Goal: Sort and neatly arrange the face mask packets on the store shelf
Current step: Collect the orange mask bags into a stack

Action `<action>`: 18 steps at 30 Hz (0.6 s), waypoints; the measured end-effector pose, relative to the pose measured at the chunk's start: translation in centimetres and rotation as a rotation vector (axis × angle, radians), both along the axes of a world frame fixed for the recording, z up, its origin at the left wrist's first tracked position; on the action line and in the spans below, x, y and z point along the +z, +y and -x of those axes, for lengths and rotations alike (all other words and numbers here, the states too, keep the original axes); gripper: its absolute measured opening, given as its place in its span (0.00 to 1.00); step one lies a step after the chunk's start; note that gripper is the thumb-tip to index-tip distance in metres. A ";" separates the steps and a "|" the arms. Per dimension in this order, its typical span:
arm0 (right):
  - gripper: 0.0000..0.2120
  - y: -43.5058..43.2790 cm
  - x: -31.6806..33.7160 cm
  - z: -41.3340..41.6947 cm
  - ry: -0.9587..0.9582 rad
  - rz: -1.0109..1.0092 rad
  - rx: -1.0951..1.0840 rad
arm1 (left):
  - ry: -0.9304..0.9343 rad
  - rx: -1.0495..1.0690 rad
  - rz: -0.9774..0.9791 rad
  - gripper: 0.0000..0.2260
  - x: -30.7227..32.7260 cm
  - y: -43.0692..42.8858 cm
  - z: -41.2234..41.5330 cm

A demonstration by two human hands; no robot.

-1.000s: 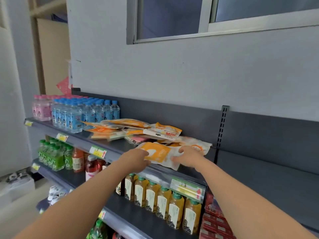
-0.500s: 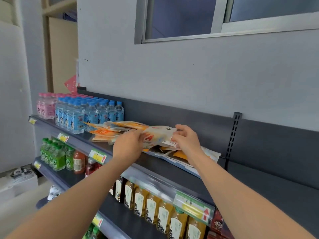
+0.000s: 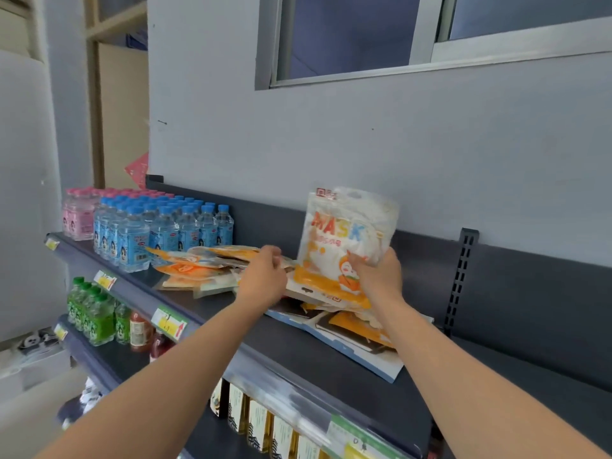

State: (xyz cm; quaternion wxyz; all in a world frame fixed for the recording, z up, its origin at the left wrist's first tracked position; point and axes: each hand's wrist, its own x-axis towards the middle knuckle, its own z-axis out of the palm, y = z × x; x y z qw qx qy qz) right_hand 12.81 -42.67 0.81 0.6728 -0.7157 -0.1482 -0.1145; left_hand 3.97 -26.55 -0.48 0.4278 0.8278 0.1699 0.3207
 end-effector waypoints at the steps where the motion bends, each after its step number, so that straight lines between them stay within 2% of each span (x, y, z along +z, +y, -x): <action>1: 0.16 -0.2 -0.1 -0.4 -0.025 0.031 -0.068 | 0.133 -0.033 -0.138 0.22 -0.7 0.1 -0.7; 3: 0.15 -0.5 -0.3 -1.0 -0.046 0.056 -0.146 | 0.383 -0.108 -0.475 0.26 -2.1 0.3 -2.2; 5: 0.15 -0.6 -0.6 -1.8 -0.036 0.062 -0.179 | 0.514 -0.176 -0.726 0.30 -2.9 0.2 -3.5; 7: 0.17 -0.3 -0.7 -2.6 -0.016 0.062 -0.206 | 0.526 -0.155 -0.926 0.31 -2.9 0.3 -4.4; 9: 0.20 0.0 -0.5 -3.4 -0.001 0.046 -0.235 | 0.429 -0.084 -1.139 0.26 -2.4 0.8 -5.0; 10: 0.20 0.3 -0.4 -3.7 0.004 0.032 -0.247 | 0.362 -0.064 -1.168 0.21 -1.9 1.3 -5.3; 13: 0.20 1.3 -0.1 -4.8 0.031 -0.040 -0.257 | 0.090 -0.001 -0.983 0.14 -0.3 3.2 -6.1; 16: 0.22 2.6 0.3 -5.5 0.073 -0.169 -0.204 | -0.155 0.066 -0.774 0.12 1.6 5.8 -6.3; 18: 0.20 3.4 0.7 -5.6 0.178 -0.271 -0.106 | -0.252 0.013 -0.568 0.11 2.5 7.6 -6.5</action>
